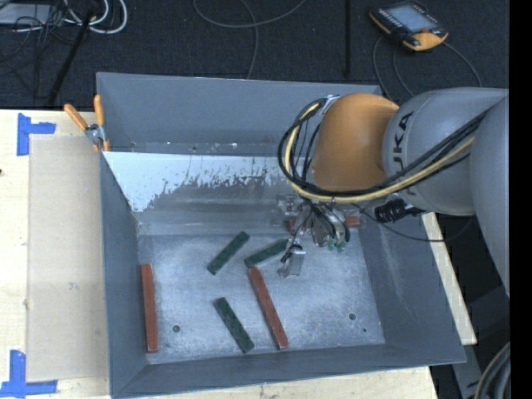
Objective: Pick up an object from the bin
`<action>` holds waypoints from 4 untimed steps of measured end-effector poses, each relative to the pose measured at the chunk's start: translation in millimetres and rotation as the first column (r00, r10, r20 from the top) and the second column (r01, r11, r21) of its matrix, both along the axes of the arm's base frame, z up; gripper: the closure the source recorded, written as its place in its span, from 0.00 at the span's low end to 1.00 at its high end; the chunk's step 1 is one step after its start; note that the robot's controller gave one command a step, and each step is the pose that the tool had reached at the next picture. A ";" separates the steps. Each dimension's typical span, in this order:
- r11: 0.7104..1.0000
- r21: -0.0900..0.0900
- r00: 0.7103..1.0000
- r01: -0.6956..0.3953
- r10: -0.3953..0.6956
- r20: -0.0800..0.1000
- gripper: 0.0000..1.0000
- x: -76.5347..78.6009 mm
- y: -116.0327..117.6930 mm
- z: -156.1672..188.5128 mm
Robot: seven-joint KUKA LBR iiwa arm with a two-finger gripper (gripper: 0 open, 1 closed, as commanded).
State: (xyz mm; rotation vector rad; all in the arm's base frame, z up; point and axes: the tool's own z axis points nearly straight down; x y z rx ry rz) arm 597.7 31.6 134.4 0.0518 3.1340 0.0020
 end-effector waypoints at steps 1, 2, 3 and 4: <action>0.996 -0.002 0.996 -0.092 0.092 -0.006 1.00 23.8 -17.1 -62.8; 0.996 -0.001 0.996 -0.092 0.092 -0.007 0.00 23.7 -16.9 -63.1; 0.996 -0.002 0.996 -0.093 0.093 -0.005 1.00 24.1 -16.8 -62.4; 0.996 -0.002 0.996 -0.094 0.094 -0.005 1.00 24.1 -16.8 -62.4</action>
Offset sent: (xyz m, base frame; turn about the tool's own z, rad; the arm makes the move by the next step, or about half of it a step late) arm 0.0000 0.0000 0.0000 0.0000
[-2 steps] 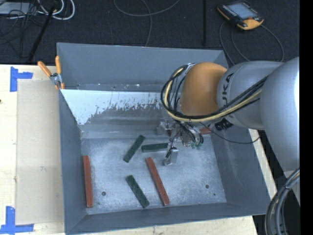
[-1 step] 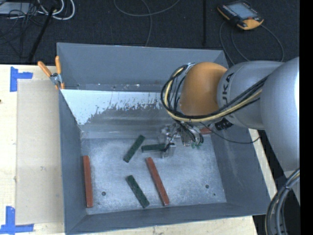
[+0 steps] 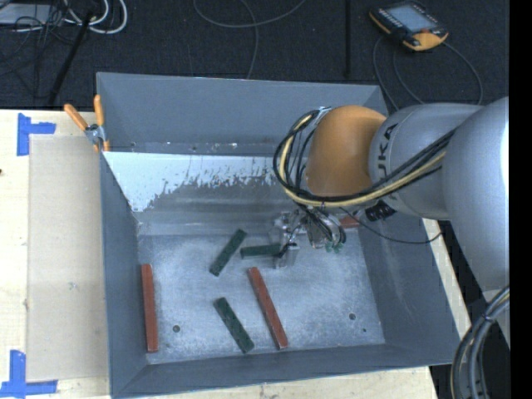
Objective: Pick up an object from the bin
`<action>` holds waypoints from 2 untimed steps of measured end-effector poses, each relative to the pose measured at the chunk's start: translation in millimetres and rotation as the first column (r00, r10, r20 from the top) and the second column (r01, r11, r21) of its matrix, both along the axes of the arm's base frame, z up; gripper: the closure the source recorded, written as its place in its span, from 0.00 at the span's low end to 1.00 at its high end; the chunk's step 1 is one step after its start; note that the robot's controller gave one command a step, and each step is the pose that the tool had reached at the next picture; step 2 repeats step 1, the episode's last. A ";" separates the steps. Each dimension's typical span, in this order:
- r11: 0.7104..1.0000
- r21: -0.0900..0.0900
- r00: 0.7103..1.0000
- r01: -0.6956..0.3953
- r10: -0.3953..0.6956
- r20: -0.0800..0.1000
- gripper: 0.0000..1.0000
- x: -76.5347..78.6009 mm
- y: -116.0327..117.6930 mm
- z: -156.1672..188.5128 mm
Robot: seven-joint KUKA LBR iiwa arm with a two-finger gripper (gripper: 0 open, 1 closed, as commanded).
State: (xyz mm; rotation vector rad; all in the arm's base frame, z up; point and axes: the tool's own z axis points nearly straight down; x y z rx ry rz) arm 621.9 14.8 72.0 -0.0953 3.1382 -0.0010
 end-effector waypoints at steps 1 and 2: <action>0.998 0.001 0.998 0.060 -0.060 -0.001 1.00 -42.3 4.0 132.9; 0.998 0.001 0.998 0.060 -0.060 -0.001 1.00 -42.3 4.0 132.9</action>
Offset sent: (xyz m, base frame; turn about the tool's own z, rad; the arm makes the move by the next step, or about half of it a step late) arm 0.0000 0.0000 0.0000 0.0000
